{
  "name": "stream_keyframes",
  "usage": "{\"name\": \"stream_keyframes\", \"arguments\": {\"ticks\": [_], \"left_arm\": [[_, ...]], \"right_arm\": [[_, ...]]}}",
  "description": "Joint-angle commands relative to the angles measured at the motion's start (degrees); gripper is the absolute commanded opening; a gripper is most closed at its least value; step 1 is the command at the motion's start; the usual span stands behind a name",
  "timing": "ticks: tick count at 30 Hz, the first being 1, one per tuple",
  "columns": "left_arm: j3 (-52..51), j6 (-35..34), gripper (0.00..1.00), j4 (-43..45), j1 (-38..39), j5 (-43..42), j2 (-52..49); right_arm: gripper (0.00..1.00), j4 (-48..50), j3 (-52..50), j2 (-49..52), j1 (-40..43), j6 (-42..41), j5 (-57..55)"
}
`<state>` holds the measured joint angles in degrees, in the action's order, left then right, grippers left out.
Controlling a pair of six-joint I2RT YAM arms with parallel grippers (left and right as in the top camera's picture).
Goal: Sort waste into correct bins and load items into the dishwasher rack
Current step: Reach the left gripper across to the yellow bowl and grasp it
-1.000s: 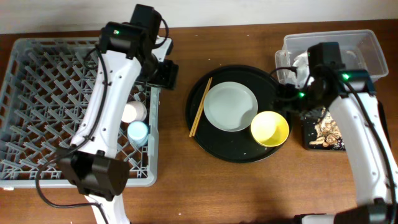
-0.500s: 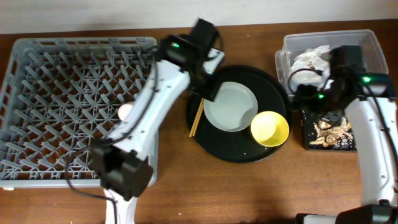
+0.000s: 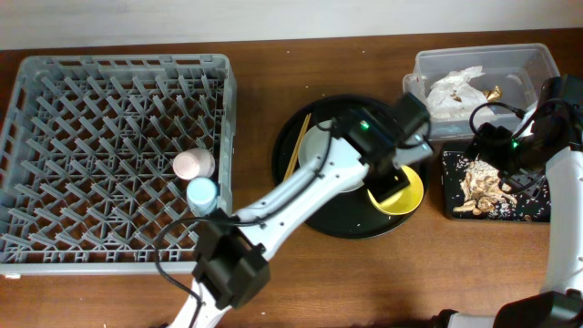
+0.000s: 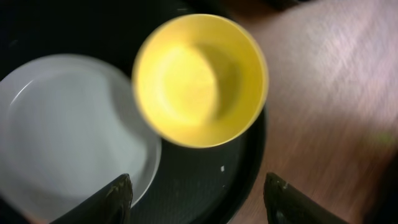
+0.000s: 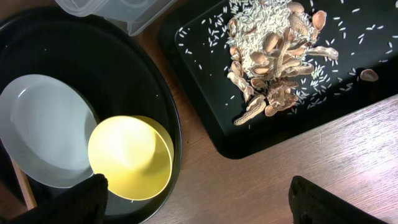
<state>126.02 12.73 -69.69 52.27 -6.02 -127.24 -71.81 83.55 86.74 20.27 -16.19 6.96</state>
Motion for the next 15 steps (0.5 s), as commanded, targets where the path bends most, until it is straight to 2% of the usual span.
{"name": "stream_keyframes", "arguments": {"ticks": [1,4,8,13,15], "left_arm": [[0.5,11.1,0.67,0.3,3.7,-0.2,-4.5],[0.5,15.1,0.65,0.9,6.3,-0.2,-6.9],[0.5,15.9,0.58,2.9,7.9,-0.2,-8.2],[0.5,15.9,0.58,5.5,7.8,-0.2,-8.7],[0.5,15.9,0.54,6.7,7.8,-0.2,-9.5]], "right_arm": [[0.94,0.0,-0.4,-0.2,0.0,0.9,0.3],[0.94,0.0,-0.4,-0.2,0.0,1.3,0.3],[0.94,1.9,-0.4,-0.2,0.5,1.3,-0.2],[0.94,7.4,-0.4,-0.1,9.3,0.2,2.1],[0.94,7.8,-0.4,-0.1,12.3,0.2,2.8]]}}
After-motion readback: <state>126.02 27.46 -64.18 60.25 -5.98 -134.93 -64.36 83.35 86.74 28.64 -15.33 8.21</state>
